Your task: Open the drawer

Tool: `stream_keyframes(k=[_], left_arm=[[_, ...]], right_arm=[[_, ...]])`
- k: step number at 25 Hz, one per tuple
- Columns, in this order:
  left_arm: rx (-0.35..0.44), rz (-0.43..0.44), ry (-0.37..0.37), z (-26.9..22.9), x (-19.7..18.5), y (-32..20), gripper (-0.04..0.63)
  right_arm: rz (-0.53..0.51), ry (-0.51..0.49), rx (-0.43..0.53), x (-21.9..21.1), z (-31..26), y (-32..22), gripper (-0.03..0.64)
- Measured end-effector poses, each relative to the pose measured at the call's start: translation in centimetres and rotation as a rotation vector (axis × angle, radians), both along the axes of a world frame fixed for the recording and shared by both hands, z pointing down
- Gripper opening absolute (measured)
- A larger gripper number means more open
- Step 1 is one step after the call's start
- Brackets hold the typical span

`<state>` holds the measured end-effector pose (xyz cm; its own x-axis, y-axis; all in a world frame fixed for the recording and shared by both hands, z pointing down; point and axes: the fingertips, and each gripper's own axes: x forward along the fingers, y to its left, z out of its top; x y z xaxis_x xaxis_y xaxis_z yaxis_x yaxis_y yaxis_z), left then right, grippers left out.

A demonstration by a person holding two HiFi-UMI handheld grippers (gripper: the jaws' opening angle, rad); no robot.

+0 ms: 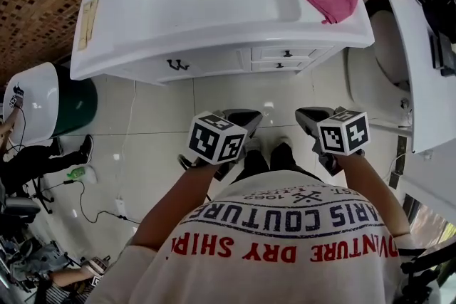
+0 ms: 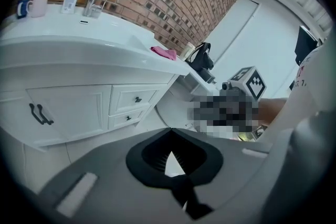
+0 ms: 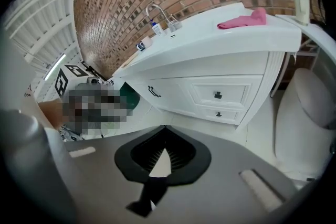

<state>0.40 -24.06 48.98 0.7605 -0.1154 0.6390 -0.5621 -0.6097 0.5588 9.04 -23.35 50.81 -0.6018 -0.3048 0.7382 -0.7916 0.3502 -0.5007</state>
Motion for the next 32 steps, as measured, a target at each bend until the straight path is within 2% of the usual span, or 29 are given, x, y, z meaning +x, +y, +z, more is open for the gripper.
stream_keyframes(k=[2, 7, 11, 18, 21, 26, 32], left_arm=[[-0.009, -0.011, 0.009, 0.1, 0.1, -0.5, -0.005], [-0.034, -0.016, 0.019, 0.8, 0.0, -1.2, -0.005], [-0.057, 0.003, 0.009, 2.5, -0.4, -1.1, -0.005], [-0.101, 0.042, -0.006, 5.1, -2.0, 0.8, -0.005], [-0.112, 0.027, -0.008, 6.5, -3.2, 0.8, -0.005], [-0.145, 0.027, -0.001, 7.9, -3.8, 1.0, -0.005], [-0.148, 0.019, -0.012, 8.8, -4.9, 0.0, -0.005]], right_arm=[[0.0, -0.007, 0.003, 0.3, 0.8, -0.9, 0.009], [0.05, -0.013, -0.032, 0.6, 4.5, -2.8, 0.106], [0.122, 0.023, -0.006, 1.1, 8.4, -6.3, 0.179], [0.317, 0.152, 0.051, 4.0, 14.9, -13.4, 0.207], [0.39, 0.199, 0.052, 4.6, 18.0, -15.4, 0.206], [0.397, 0.284, 0.021, 5.1, 21.2, -16.9, 0.207], [0.422, 0.299, 0.006, 4.9, 22.9, -18.6, 0.207]])
